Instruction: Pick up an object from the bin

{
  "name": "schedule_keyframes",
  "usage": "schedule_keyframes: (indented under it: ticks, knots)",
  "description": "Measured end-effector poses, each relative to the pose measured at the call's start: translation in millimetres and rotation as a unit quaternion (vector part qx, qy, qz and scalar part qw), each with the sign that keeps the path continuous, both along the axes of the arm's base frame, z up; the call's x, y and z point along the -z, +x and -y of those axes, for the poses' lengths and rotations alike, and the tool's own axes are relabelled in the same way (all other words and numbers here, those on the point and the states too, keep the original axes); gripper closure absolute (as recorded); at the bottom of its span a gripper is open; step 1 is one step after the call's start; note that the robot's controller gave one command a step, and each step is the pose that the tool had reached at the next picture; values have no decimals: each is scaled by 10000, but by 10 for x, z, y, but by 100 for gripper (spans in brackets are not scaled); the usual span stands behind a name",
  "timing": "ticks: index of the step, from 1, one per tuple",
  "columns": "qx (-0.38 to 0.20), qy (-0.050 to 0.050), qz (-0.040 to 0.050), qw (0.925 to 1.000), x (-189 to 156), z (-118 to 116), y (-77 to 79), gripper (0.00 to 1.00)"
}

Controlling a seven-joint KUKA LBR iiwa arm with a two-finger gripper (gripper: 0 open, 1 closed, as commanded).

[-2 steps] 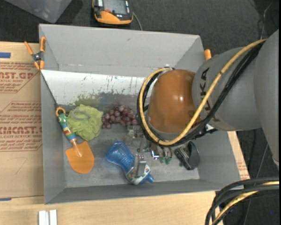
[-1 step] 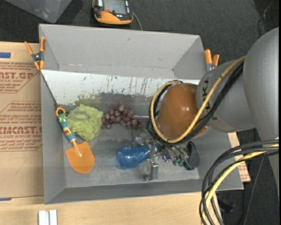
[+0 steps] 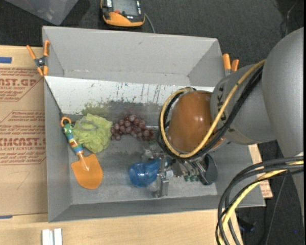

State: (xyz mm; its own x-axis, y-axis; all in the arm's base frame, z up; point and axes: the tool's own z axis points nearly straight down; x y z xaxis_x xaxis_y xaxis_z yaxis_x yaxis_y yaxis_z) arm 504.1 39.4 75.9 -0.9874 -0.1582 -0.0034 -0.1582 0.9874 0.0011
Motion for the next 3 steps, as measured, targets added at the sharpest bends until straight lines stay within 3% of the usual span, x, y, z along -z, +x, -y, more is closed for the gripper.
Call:
schedule_keyframes:
  ticks: [1,2,3]
  knots:
    - [-476,2,0,9989,-24,-56,-37,0]
    - [-62,22,3,10000,-49,-197,-86,0]
    - [-354,7,-4,9994,67,205,-233,100]
